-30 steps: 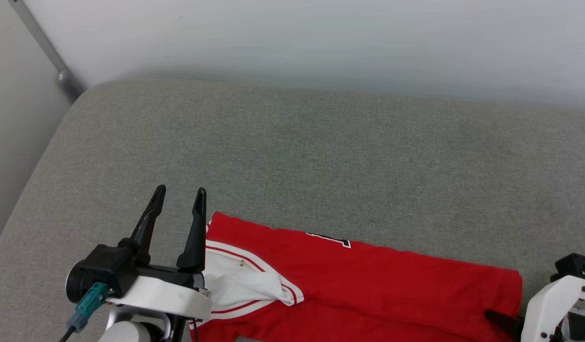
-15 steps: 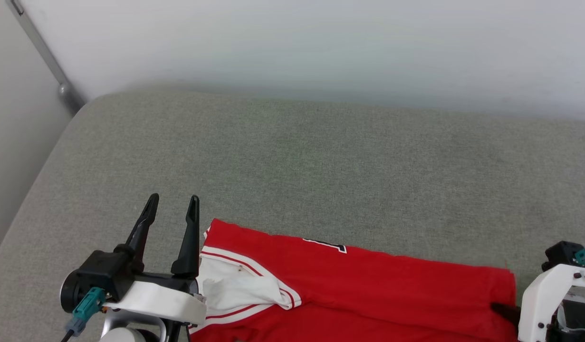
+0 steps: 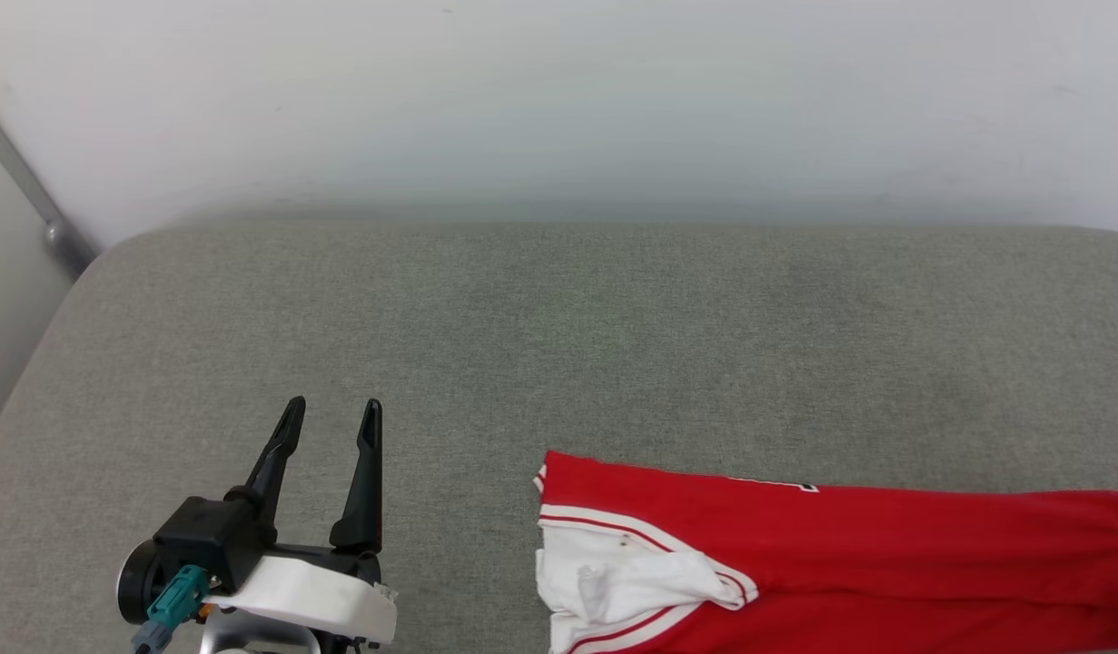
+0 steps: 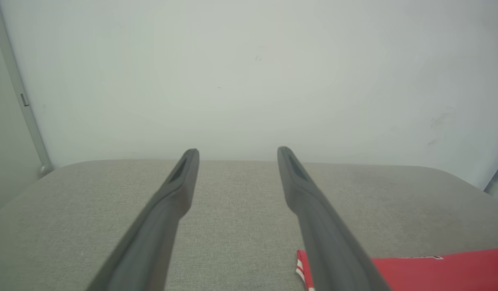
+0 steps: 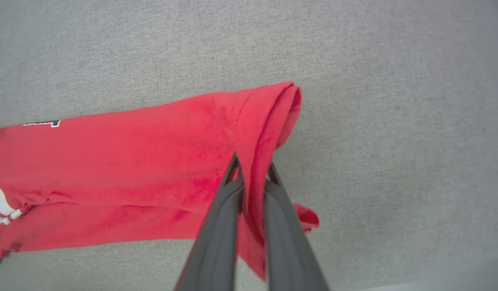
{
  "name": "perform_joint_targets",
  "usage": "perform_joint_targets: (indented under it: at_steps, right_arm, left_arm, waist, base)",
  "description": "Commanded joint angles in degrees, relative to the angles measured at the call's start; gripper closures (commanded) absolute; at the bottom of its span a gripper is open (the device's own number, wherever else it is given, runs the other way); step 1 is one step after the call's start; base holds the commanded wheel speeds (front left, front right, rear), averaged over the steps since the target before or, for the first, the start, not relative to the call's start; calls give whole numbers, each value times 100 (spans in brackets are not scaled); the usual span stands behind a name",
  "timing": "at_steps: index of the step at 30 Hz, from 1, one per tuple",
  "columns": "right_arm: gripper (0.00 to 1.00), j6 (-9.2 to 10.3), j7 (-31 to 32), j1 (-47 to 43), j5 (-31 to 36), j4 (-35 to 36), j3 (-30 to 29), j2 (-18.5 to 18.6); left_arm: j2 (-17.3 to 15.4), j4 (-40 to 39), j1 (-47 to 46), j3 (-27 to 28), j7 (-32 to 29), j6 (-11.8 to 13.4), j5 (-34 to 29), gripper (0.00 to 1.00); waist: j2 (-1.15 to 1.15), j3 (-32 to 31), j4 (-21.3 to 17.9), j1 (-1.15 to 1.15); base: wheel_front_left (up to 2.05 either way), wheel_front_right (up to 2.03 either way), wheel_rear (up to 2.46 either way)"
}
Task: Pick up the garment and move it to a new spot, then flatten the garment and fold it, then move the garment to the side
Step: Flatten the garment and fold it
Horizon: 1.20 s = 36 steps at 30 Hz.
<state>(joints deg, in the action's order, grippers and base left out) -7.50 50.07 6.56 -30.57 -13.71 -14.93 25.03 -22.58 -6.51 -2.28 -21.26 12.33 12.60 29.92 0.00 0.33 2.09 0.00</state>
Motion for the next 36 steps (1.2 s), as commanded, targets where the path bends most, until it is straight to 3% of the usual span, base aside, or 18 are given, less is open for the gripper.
perform_joint_targets:
  at_steps: [1, 5, 13, 16, 23, 35, 36]
  right_arm:
    - [100, 2, 36, 45, 48, 33, -72, 41]
    - [100, 2, 233, 164, 69, 244, -419, -162]
    - [100, 1, 824, 243, -791, 572, -257, -1180]
    - [100, 1, 951, 148, -1112, 782, 17, -1563]
    - [100, 1, 797, 84, -1706, 835, 925, -2061]
    - [100, 1, -453, 656, -2626, -166, 2706, -2219]
    - [96, 1, -531, 687, -2665, -241, 2826, -2219]
  left_arm:
    - [-7, -3, 49, -1, 10, -14, -1, 0]
    - [15, 24, 17, -24, 3, -11, 22, 0]
    - [38, 85, -70, -82, -5, -46, 42, 0]
    - [29, 122, -104, -108, -31, -74, 52, 0]
    - [25, 174, -158, -172, -81, -93, 61, 0]
    - [90, 295, -311, -322, -58, -163, 19, 0]
    - [96, 306, -310, -318, -55, -157, 23, 0]
  waist:
    - [0, 8, -31, 0]
    - [0, 40, -137, 0]
    - [0, 22, -145, 0]
    - [0, 10, -90, 0]
    - [0, 4, 80, 0]
    - [0, 142, 477, 0]
    - [0, 152, 494, 0]
  base:
    - [0, 0, 0]
    - [0, 0, 0]
    - [0, 0, 0]
    - [0, 0, 0]
    - [0, 0, 0]
    - [0, 0, 0]
    - [0, 0, 0]
